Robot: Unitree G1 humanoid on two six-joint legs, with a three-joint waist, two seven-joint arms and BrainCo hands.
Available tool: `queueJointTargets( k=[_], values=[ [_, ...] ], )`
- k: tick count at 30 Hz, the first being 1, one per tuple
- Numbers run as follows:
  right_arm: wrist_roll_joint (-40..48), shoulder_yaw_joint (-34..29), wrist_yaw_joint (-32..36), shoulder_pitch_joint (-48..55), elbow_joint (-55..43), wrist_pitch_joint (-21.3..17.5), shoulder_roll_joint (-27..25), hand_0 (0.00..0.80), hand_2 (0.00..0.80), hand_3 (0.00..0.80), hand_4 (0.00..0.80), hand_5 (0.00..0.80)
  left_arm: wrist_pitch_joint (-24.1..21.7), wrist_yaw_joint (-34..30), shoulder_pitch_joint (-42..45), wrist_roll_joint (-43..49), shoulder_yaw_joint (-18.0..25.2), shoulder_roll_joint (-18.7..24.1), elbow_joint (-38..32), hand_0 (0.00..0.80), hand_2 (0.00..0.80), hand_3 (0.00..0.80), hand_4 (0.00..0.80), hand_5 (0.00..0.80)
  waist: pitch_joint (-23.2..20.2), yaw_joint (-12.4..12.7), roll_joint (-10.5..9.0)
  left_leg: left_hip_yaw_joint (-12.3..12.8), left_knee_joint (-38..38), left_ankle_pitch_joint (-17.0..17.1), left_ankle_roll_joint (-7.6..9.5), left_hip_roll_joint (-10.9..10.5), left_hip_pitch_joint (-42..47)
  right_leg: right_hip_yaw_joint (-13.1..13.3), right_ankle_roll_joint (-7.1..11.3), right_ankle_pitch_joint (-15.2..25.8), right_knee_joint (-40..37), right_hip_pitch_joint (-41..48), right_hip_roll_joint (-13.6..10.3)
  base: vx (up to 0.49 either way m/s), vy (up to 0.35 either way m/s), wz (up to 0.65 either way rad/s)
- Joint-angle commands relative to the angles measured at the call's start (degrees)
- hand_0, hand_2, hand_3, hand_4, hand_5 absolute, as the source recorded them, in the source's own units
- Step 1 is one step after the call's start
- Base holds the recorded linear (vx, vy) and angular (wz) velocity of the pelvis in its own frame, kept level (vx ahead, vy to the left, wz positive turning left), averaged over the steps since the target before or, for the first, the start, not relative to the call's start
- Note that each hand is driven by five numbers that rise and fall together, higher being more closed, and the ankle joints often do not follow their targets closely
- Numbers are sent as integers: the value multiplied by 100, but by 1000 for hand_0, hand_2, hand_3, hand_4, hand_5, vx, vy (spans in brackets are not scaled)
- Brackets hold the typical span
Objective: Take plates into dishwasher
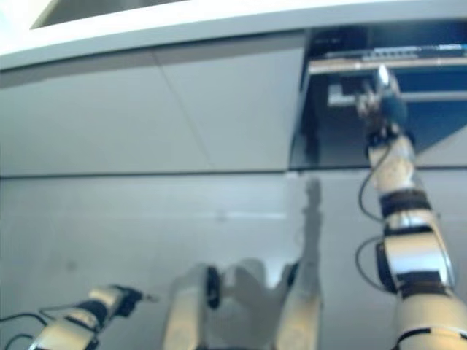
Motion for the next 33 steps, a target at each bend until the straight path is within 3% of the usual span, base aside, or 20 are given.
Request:
queueJointTargets(
  k=[1, 7, 11, 15, 21, 25, 28, 33],
  values=[
    [-220, -5, -37, -498, 10, -133, -10, 0, 0, 0, 0, 0, 57, -5, 204, 389, -340, 284, 16, 0, 0, 0, 0, 0, -466, 205, -107, 614, -287, -206, 681, -197, 510, 184, -18, 411, -856, 715, 234, 53, -29, 9],
    [-875, -132, -259, -21, 199, 260, 34, 0, 0, 0, 0, 0, 92, 44, 211, 403, -300, 241, -1, 0, 0, 0, 0, 0, -641, 226, -183, 662, -1020, 120, 570, -169, 921, 65, 61, 665, -1640, 1205, 394, 49, -15, 7],
    [-2186, -134, -293, 966, 460, 706, 173, 0, 0, 0, 0, 0, -14, 103, 299, 430, -243, 175, 73, 0, 0, 0, 0, 0, -988, 161, -256, 778, -2330, 705, 402, -191, 1603, -13, 218, 1120, -3045, 1886, 579, 100, 25, -6],
    [-3474, 104, -394, 1963, 475, 806, 346, 0, 0, 0, 0, 0, -148, 173, 447, 404, -126, 97, 186, 0, 0, 0, 0, 0, -1372, 72, -293, 811, -3512, 1231, 271, -234, 2148, -26, 373, 1570, -4232, 2464, 760, 105, 62, -6],
    [-3538, 33, 22, 3581, 97, 936, 979, 0, 0, 0, 0, 0, -474, 339, 701, 347, 106, -66, 406, 0, 0, 0, 0, 0, -1797, -100, -302, 925, -4594, 1605, 132, -226, 2619, -97, 514, 1923, -5130, 2909, 873, 64, 91, -6],
    [-3948, -48, 374, 4551, 132, 686, 1271, 0, 0, 0, 0, 0, -531, 121, 955, 522, 216, -237, 508, 0, 0, 0, 0, 0, -1959, -161, -308, 978, -4839, 1663, 90, -233, 2741, -190, 553, 2003, -5426, 3065, 903, 3, 66, 1],
    [-4250, 82, 365, 5040, 309, 785, 1615, 0, 0, 0, 0, 0, -684, 82, 1244, 531, 304, -454, 583, 0, 0, 0, 0, 0, -2061, -206, -337, 1049, -4875, 1613, 108, -241, 2821, -194, 581, 2050, -5560, 3125, 896, 12, 63, -4],
    [-5098, 267, 162, 5608, 1053, 599, 2392, 0, 0, 0, 0, 0, -808, -234, 1491, 629, 324, -867, 641, 0, 0, 0, 0, 0, -2131, -237, -340, 1075, -4905, 1514, 168, -282, 2931, -186, 585, 2037, -5585, 3195, 876, 18, 45, -6]
  ],
)
